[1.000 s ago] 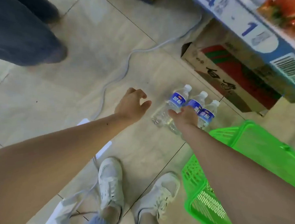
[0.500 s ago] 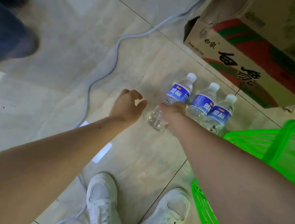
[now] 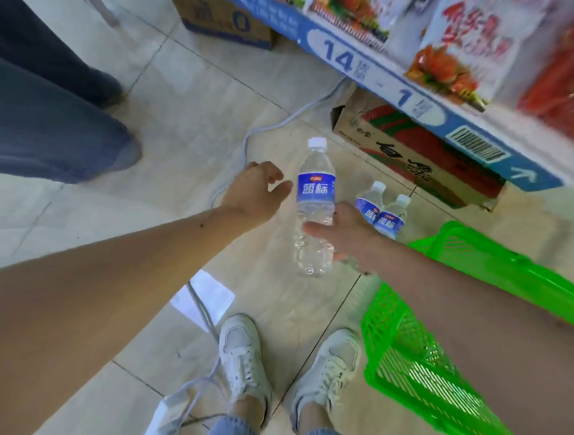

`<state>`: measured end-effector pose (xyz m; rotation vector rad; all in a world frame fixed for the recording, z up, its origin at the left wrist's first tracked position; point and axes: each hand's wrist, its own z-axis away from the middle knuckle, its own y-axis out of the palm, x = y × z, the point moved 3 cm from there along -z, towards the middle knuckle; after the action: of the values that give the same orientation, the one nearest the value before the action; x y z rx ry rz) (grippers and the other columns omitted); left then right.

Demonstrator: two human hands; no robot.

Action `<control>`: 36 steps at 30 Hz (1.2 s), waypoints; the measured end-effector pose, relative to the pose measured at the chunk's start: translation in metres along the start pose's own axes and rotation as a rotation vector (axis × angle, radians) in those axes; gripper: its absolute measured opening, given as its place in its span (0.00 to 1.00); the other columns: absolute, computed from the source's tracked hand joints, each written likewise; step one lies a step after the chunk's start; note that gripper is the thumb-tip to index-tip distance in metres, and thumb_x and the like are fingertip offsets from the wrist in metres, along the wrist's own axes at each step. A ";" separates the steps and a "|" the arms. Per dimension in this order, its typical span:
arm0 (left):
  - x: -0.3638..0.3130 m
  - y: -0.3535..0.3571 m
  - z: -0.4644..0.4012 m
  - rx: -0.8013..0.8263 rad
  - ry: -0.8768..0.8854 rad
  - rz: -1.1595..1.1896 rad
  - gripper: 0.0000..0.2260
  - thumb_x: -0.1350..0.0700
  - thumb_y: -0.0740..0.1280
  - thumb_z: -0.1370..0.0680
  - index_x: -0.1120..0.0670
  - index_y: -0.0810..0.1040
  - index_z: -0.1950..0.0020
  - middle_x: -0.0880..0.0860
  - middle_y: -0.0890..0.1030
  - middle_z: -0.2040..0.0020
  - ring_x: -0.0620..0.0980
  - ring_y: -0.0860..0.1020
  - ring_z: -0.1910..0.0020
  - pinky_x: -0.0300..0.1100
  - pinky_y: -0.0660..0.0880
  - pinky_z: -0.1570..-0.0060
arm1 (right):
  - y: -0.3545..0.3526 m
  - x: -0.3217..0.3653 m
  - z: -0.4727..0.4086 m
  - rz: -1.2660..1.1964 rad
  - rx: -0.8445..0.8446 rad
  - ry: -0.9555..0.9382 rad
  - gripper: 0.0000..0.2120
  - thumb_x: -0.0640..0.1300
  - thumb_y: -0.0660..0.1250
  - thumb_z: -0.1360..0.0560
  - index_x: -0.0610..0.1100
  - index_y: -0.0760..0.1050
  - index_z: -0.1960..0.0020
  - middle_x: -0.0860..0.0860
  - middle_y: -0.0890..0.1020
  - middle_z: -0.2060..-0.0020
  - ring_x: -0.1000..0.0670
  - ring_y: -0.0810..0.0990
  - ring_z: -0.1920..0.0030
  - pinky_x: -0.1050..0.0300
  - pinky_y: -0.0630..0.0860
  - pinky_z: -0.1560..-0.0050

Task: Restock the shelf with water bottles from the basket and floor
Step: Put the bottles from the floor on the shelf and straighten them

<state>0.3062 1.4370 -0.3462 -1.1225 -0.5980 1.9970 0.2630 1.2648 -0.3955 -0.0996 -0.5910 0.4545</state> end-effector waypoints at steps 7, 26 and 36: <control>-0.091 -0.110 0.082 -0.066 0.097 0.046 0.17 0.48 0.61 0.21 0.56 0.71 0.35 0.52 0.78 0.44 0.51 0.77 0.49 0.38 0.68 0.52 | -0.041 0.068 0.151 0.076 0.090 -0.160 0.16 0.51 0.74 0.30 0.49 0.68 0.53 0.54 0.68 0.60 0.57 0.72 0.61 0.62 0.74 0.70; -0.387 -0.307 0.351 -0.141 0.655 0.075 0.11 0.53 0.60 0.19 0.56 0.77 0.41 0.48 0.78 0.51 0.44 0.76 0.53 0.27 0.69 0.57 | -0.186 0.146 0.529 -0.011 -0.150 -0.570 0.23 0.53 0.76 0.37 0.52 0.74 0.45 0.52 0.83 0.51 0.51 0.81 0.49 0.46 0.78 0.45; -0.529 -0.369 0.483 -0.232 1.034 0.003 0.13 0.50 0.63 0.21 0.53 0.77 0.39 0.48 0.74 0.47 0.48 0.78 0.52 0.28 0.70 0.61 | -0.275 0.165 0.703 -0.050 -0.415 -0.754 0.21 0.49 0.77 0.36 0.52 0.75 0.45 0.53 0.83 0.49 0.52 0.82 0.50 0.50 0.78 0.46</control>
<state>0.2055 1.2236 0.4246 -2.0475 -0.2578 1.0974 0.0975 1.0642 0.3326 -0.3145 -1.4239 0.3049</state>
